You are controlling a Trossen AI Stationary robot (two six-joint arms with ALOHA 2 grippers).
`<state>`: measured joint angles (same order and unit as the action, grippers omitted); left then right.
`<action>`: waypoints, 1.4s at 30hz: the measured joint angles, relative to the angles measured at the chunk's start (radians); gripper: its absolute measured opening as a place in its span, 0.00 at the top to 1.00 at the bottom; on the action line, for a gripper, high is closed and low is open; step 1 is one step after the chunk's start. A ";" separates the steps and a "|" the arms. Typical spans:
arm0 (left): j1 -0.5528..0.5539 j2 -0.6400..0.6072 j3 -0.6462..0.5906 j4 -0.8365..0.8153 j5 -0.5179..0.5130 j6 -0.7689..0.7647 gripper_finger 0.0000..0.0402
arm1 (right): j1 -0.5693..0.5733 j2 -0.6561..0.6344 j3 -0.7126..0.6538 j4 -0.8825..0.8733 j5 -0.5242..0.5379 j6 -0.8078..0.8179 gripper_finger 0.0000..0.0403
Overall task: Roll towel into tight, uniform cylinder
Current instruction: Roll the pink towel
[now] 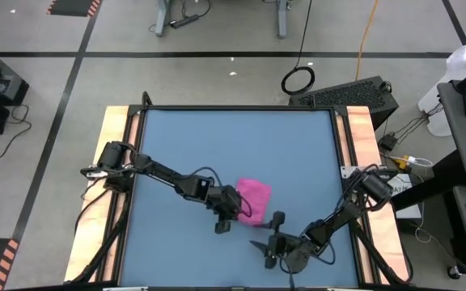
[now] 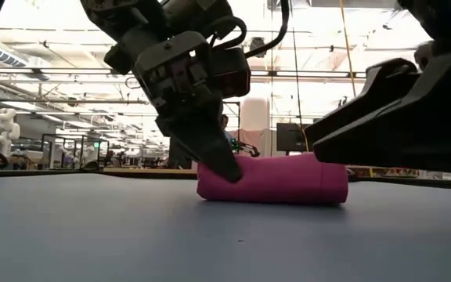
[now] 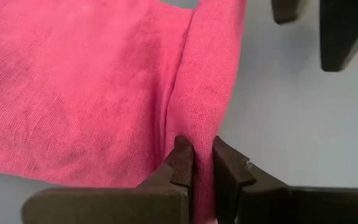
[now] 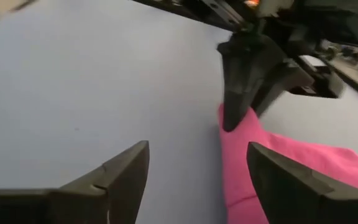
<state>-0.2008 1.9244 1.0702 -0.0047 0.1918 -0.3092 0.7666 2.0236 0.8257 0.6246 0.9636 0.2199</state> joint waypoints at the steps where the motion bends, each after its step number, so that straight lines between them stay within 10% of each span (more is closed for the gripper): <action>1: 0.000 0.000 0.000 -0.001 0.000 0.000 0.92 | 0.000 0.006 0.000 0.001 0.019 0.000 0.36; 29: -0.005 0.000 0.000 0.001 -0.032 0.057 0.90 | -0.074 0.105 0.005 -0.036 -0.032 0.246 0.37; 42: -0.044 -0.061 0.000 -0.007 -0.100 0.245 0.40 | -0.074 0.117 0.003 -0.082 -0.023 0.375 0.46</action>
<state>-0.2451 1.8636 1.0706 -0.0116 0.0921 -0.0643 0.6930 2.1403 0.8291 0.5430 0.9401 0.5952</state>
